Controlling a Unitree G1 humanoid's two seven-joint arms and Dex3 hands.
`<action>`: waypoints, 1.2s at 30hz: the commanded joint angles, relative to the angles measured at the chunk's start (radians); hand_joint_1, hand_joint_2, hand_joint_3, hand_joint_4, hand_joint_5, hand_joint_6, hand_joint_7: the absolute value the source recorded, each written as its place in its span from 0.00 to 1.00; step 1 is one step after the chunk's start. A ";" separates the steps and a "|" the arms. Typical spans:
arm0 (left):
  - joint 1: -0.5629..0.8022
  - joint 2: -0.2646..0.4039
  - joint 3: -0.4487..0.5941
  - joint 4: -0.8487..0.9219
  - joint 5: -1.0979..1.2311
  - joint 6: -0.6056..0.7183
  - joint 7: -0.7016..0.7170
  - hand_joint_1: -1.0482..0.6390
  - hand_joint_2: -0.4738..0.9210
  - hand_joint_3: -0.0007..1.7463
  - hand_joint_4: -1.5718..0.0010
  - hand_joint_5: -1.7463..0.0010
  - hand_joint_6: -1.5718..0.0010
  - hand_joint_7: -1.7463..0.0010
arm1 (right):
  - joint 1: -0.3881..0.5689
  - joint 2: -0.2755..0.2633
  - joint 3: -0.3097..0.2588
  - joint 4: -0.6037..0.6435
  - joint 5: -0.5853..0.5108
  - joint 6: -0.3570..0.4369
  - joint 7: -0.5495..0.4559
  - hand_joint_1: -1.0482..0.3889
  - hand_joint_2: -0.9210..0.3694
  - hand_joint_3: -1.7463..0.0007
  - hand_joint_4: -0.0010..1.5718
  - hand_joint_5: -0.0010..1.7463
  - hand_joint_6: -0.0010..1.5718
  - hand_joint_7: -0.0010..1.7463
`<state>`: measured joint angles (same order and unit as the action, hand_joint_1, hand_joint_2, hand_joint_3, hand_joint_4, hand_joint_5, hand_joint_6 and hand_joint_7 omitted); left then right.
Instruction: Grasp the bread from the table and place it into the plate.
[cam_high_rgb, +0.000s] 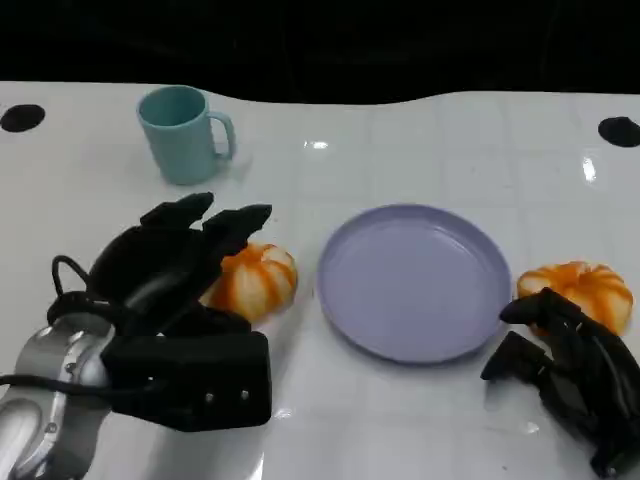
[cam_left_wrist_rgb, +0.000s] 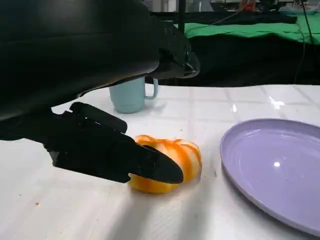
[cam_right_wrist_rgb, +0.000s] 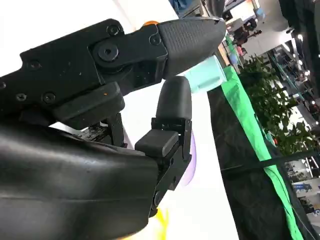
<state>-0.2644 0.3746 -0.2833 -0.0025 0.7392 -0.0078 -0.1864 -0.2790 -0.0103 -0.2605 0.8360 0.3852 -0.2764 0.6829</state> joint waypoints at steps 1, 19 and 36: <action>-0.007 0.019 -0.001 0.005 -0.001 0.006 -0.006 0.32 0.96 0.00 1.00 0.97 0.89 1.00 | 0.008 -0.013 -0.007 0.010 0.000 0.003 -0.002 0.36 0.00 0.88 0.40 0.90 0.39 0.71; -0.482 -0.177 -0.250 0.929 0.084 -0.032 0.158 0.32 0.91 0.00 0.98 0.97 0.90 1.00 | 0.051 -0.013 0.004 -0.055 -0.006 0.021 -0.023 0.36 0.00 0.88 0.40 0.90 0.39 0.70; -0.614 -0.260 -0.252 1.254 -0.018 -0.102 0.154 0.29 0.93 0.00 0.92 0.95 0.86 0.99 | 0.062 -0.011 0.006 -0.080 -0.007 0.041 -0.033 0.36 0.00 0.88 0.39 0.90 0.39 0.70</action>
<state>-0.8662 0.1144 -0.5482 1.2215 0.7490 -0.0863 -0.0102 -0.2355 -0.0092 -0.2558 0.7579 0.3836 -0.2493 0.6615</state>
